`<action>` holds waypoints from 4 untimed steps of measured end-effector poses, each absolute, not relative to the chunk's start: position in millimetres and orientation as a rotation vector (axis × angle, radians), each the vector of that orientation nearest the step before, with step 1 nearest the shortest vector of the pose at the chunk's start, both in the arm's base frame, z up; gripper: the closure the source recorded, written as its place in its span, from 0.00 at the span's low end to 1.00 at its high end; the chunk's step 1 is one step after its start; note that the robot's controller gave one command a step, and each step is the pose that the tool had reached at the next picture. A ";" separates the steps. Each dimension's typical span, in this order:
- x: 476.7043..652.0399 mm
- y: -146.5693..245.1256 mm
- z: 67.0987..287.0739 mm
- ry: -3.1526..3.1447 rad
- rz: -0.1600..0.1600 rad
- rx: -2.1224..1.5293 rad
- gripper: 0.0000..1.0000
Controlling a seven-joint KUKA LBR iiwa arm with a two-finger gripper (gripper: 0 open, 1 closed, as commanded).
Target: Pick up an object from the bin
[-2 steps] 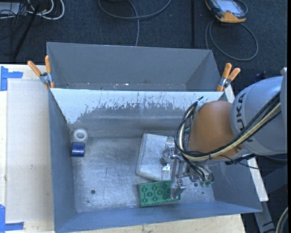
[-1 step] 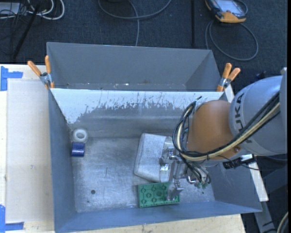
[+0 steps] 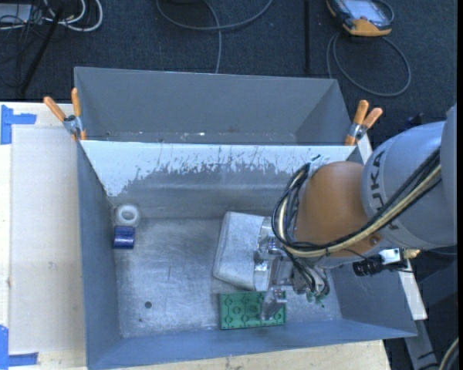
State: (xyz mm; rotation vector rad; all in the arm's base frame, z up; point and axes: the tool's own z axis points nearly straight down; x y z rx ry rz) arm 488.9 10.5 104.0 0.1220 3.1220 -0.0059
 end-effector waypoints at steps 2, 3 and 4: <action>490.5 11.2 97.6 3.106 -0.006 0.156 0.00; 493.4 10.6 98.5 3.096 -0.007 0.155 1.00; 495.6 10.4 164.1 3.130 0.000 0.150 1.00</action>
Offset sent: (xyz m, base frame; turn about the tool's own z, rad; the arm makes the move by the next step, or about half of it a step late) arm -0.0145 0.0118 -0.0340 -0.0273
